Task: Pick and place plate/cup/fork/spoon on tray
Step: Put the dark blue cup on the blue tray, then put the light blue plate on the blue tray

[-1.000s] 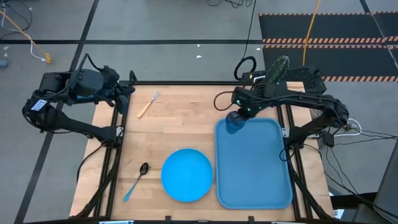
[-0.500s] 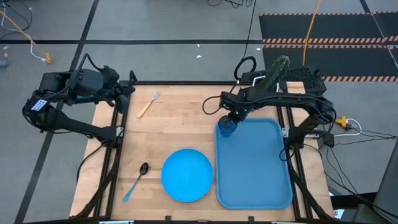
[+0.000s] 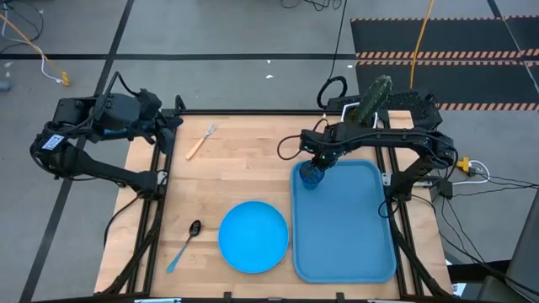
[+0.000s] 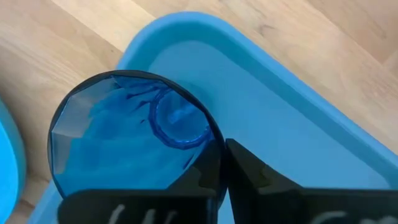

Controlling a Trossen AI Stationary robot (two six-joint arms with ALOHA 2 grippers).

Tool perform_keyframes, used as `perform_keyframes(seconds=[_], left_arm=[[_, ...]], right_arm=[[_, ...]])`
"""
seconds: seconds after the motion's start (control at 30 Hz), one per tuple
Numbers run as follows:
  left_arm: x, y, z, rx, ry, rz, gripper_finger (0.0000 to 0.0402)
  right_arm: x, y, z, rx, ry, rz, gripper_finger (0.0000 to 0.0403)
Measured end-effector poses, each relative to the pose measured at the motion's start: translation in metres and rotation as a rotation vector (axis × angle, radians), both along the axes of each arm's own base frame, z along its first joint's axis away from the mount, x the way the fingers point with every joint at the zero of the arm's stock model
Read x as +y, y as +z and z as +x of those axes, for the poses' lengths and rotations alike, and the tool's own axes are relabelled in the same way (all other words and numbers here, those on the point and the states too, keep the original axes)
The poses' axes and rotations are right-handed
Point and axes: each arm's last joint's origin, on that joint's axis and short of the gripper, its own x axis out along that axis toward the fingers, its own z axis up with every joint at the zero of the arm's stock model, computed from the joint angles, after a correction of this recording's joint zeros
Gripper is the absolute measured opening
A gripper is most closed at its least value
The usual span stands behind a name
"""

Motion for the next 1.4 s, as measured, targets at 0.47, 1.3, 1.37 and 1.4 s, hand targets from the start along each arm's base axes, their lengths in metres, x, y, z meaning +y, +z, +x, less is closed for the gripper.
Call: perform_keyframes(seconds=[0.47,1.3,1.37,1.4], left_arm=[[0.000,0.000,0.000,-0.001,0.001,-0.002,0.0008],[0.000,0.000,0.000,-0.002,0.001,-0.003,0.0008],[0.000,0.000,0.002,-0.005,-0.009,-0.014,0.0008],[-0.001,0.000,0.005,-0.007,-0.028,-0.029,0.0008]], right_arm=[[-0.001,0.001,0.003,-0.036,-0.029,-0.009,0.0022],[0.004,0.037,-0.023,-0.146,-0.097,-0.079,0.0178],[0.005,0.046,-0.029,-0.180,-0.113,-0.086,0.0183],[0.006,0.050,-0.032,-0.199,-0.121,-0.084,0.0185]])
